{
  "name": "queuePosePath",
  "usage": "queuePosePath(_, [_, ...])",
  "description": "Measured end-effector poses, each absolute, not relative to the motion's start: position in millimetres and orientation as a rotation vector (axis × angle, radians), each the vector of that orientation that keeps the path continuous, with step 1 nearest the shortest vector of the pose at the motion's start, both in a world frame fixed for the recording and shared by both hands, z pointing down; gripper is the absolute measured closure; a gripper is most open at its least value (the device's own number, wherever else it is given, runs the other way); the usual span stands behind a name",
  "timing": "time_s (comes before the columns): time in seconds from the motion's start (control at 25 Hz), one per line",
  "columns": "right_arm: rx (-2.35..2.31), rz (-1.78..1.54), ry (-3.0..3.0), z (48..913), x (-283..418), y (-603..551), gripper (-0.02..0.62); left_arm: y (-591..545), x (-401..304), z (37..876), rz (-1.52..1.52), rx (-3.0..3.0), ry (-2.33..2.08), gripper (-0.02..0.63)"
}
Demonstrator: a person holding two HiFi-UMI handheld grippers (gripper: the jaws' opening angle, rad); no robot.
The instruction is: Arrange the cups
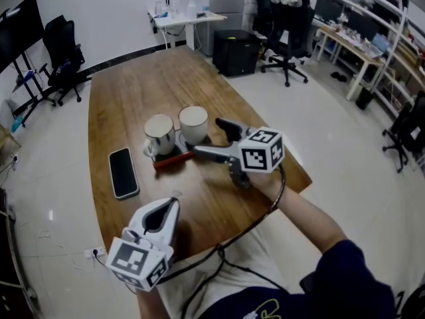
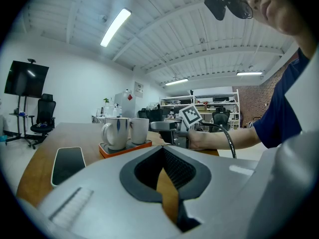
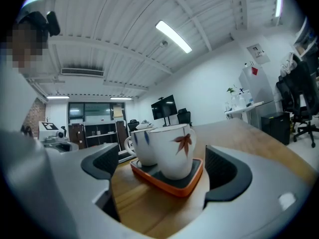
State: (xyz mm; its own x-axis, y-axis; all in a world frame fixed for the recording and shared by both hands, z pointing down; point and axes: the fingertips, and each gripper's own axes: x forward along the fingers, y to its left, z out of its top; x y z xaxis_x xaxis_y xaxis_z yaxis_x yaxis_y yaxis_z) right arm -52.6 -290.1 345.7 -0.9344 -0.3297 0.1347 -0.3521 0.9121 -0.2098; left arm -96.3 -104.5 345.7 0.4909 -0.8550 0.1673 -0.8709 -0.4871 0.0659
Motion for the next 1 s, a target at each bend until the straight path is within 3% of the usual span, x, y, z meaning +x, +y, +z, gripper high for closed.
queuePosePath(0.64, [0.419, 0.130, -2.944, 346.5, -28.4, -217.9, 0.070, -104.0, -96.1, 344.7, 0.166, 2.584, -1.505, 0.603])
queuePosePath(0.84, [0.424, 0.125, -2.952, 346.0, -26.8, -215.0, 0.237, -103.2, -96.3, 344.4, 0.166, 2.585, -1.506, 0.603])
queuePosePath(0.92, [0.464, 0.130, -2.936, 346.8, -25.1, -216.5, 0.359, -103.5, -96.2, 344.2, 0.167, 2.587, -1.506, 0.603])
queuePosePath(1.0, [0.491, 0.131, -2.926, 347.7, -23.3, -217.4, 0.409, -103.7, -96.3, 344.6, 0.169, 2.587, -1.506, 0.603])
